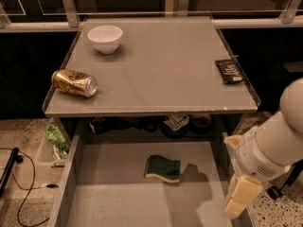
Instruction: Pick sponge from top drawer and place on counter
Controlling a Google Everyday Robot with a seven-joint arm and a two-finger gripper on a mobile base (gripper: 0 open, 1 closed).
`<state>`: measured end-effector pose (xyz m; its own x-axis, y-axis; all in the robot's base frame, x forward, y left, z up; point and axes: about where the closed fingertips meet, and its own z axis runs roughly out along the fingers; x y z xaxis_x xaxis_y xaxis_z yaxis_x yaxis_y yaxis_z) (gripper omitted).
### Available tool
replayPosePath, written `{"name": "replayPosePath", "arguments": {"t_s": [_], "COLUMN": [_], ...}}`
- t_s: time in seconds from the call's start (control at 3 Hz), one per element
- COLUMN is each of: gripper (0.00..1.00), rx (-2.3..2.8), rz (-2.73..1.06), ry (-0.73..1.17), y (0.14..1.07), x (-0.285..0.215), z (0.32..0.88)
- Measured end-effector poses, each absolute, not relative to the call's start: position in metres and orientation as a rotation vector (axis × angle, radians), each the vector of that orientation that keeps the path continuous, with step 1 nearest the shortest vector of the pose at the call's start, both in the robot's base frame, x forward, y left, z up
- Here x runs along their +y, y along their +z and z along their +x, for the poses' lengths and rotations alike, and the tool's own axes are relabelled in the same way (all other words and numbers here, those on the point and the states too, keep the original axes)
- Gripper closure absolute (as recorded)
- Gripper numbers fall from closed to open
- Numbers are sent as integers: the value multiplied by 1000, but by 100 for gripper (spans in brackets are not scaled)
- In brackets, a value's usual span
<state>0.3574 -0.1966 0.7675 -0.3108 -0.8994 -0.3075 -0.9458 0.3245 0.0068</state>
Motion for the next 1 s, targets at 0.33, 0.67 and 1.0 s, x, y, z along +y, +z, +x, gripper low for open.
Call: {"name": "replayPosePath", "arguments": {"t_s": [0.33,0.67,1.0], "gripper": [0,0,0], "rx": [2251,2169,2169], "rz": [-1576,-1480,-1480], "ry": [354,381,381], "y": [725,692,691], "x": [-180,-164,-164], "z": [362,381,381]}}
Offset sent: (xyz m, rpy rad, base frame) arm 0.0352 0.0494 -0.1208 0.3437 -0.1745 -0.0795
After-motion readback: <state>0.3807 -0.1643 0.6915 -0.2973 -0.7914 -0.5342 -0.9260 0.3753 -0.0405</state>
